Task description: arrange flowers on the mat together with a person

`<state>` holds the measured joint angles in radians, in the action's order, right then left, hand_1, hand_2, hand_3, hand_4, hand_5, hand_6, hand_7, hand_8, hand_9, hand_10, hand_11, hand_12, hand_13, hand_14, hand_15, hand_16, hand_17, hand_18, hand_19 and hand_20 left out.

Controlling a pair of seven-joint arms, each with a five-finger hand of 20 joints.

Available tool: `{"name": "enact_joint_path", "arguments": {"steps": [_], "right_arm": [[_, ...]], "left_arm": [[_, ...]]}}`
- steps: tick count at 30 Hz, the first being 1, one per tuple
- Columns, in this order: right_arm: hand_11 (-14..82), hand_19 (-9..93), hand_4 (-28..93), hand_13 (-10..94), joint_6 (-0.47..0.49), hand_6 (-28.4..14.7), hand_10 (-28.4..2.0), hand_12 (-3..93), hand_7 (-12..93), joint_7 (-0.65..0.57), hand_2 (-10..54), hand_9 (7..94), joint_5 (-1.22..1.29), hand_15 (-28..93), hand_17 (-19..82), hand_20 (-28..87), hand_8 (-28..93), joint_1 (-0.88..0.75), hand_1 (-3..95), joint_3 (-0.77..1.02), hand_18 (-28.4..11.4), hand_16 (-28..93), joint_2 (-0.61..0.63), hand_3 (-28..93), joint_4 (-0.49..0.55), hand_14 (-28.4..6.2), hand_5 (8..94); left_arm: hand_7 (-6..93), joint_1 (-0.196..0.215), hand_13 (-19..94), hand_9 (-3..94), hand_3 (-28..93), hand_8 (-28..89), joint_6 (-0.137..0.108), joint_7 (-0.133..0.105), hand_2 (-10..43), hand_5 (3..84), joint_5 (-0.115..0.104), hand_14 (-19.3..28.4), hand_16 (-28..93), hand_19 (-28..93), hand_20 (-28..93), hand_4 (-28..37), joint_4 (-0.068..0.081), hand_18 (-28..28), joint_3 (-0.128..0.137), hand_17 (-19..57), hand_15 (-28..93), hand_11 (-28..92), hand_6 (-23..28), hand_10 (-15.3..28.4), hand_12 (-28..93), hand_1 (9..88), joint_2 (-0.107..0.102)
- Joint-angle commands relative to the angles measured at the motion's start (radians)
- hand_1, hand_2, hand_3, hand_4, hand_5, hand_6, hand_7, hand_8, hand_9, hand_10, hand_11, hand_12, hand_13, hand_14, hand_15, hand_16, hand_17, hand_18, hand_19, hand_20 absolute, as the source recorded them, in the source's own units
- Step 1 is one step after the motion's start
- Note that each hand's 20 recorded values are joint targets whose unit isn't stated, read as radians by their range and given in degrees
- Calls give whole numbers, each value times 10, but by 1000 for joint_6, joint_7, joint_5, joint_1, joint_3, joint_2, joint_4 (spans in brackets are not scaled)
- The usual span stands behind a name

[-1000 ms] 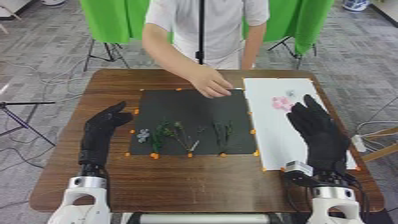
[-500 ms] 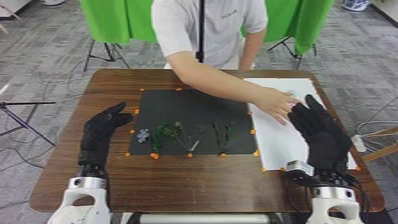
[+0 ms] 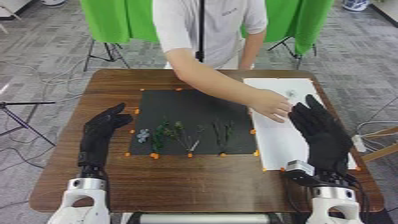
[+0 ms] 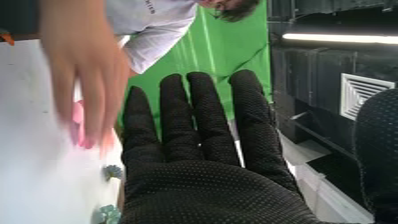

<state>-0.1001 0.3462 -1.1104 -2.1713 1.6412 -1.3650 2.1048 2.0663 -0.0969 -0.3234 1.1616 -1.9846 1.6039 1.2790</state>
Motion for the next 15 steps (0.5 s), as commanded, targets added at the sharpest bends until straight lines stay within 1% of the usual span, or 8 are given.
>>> {"name": "enact_joint_path", "arguments": {"steps": [1, 6, 8, 10, 11, 15], "right_arm": [[48, 14, -174, 333, -15, 5, -136, 108, 81, 13, 33, 429, 1, 123, 208, 279, -76, -11, 58, -4, -139, 99, -2, 786, 8, -101, 421], [48, 14, -173, 334, -15, 6, -138, 108, 83, 13, 33, 431, 3, 123, 209, 279, -76, -13, 58, -6, -139, 99, -1, 786, 8, -101, 422], [48, 14, -173, 334, -15, 7, -137, 108, 84, 11, 32, 431, 0, 123, 209, 279, -76, -13, 59, -7, -138, 99, -2, 787, 8, -101, 423], [48, 14, -173, 335, -14, 7, -137, 108, 85, 11, 31, 431, 1, 123, 209, 280, -77, -13, 59, -8, -138, 99, -2, 788, 7, -101, 423], [48, 14, -173, 335, -12, 7, -137, 107, 85, 11, 31, 431, 1, 123, 209, 280, -77, -8, 59, -9, -138, 99, 1, 787, 4, -101, 424], [48, 14, -173, 335, -12, 8, -137, 108, 86, 16, 32, 431, 0, 123, 209, 281, -78, -9, 60, -8, -138, 99, 1, 786, 4, -101, 424]], "left_arm": [[139, 9, 420, 513, 696, -52, 4, 10, 9, 508, -7, 188, 18, 78, 213, -220, 0, 126, 4, 105, 232, 234, 42, 142, 162, 245, 8], [139, 13, 419, 512, 695, -52, 3, 13, 9, 509, -8, 188, 18, 78, 213, -220, -2, 126, 9, 105, 230, 234, 42, 143, 162, 246, 6], [139, 15, 420, 512, 695, -52, -1, 11, 9, 509, -14, 188, 18, 79, 213, -221, -3, 126, 7, 105, 231, 234, 42, 143, 162, 246, -1], [140, 13, 420, 512, 696, -52, 1, 11, 9, 510, -13, 188, 18, 79, 213, -222, -3, 126, 9, 105, 233, 234, 42, 143, 163, 246, -1], [140, 14, 420, 512, 696, -52, -1, 9, 9, 510, -14, 188, 18, 79, 213, -222, -3, 126, 9, 105, 233, 234, 42, 142, 162, 245, -3], [141, 6, 420, 512, 695, -52, 5, 11, 9, 509, -12, 188, 17, 79, 213, -222, 0, 126, 9, 105, 232, 234, 41, 142, 162, 245, -5]]}}
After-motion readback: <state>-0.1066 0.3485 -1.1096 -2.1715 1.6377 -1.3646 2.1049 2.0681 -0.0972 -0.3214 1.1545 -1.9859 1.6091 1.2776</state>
